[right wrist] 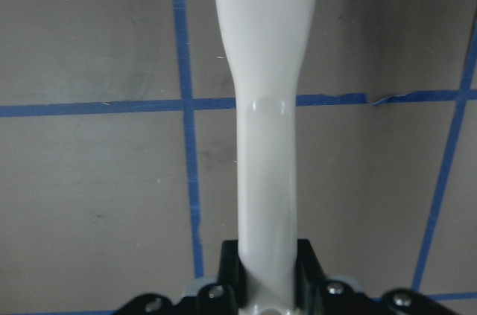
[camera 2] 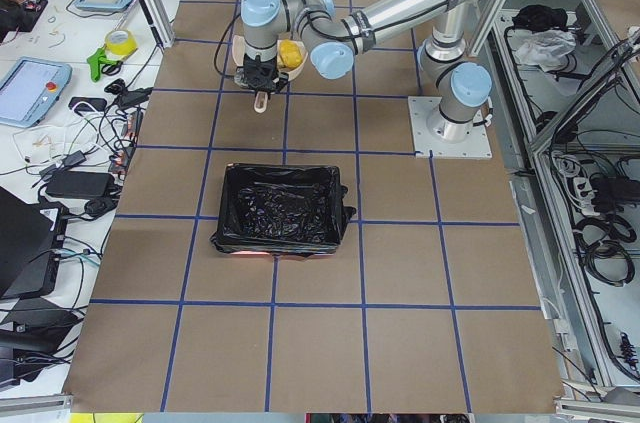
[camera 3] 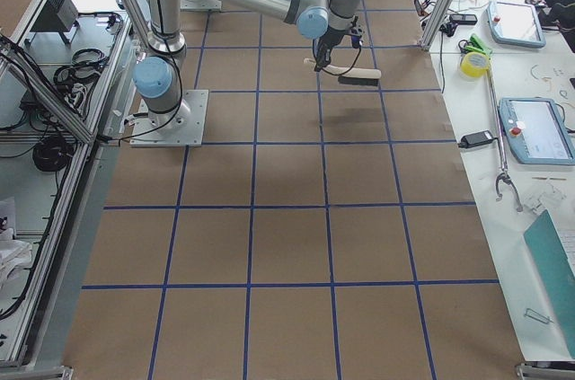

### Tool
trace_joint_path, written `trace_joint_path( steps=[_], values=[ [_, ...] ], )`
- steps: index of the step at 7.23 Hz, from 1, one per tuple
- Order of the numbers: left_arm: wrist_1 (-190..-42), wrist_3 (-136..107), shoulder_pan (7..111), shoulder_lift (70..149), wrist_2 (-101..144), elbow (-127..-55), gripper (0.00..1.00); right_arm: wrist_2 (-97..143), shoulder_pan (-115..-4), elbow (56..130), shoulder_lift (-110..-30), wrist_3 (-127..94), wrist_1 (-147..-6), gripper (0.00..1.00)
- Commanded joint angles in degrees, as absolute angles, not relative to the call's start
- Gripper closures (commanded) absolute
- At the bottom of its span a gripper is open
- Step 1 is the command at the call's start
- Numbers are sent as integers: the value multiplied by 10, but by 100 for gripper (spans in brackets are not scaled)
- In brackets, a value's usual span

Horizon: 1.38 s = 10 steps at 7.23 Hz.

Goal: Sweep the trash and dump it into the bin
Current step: 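Tip the dustpan over the black bin with the left gripper while the right withdraws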

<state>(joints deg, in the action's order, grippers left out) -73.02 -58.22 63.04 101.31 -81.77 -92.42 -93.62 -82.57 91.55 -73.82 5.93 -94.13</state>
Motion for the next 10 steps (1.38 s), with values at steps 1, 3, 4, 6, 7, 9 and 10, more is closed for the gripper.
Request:
trace_joint_path(
  steps=[1,3,4,6,7,9,10],
  values=[
    [-741,-445,529,1020,-833,-904,100,-966,-768,916,-714,132,-959,100],
    [-741,-327,466,1042,-862,-857,100,-973,-737,919,-694,176,-995,100],
    [-741,-297,442,1055,-861,-847,100,-984,-725,919,-683,176,-1012,100],
    [-733,-237,423,1088,-864,-801,100,-987,-708,923,-671,207,-1029,100],
    [-733,-214,418,1107,-872,-775,100,-986,-707,937,-670,206,-1037,100],
    [-648,-147,410,1149,-872,-758,100,-987,-706,968,-674,211,-1088,100],
    [-620,-128,410,1164,-872,-756,100,-987,-706,969,-675,213,-1089,100]
  ],
)
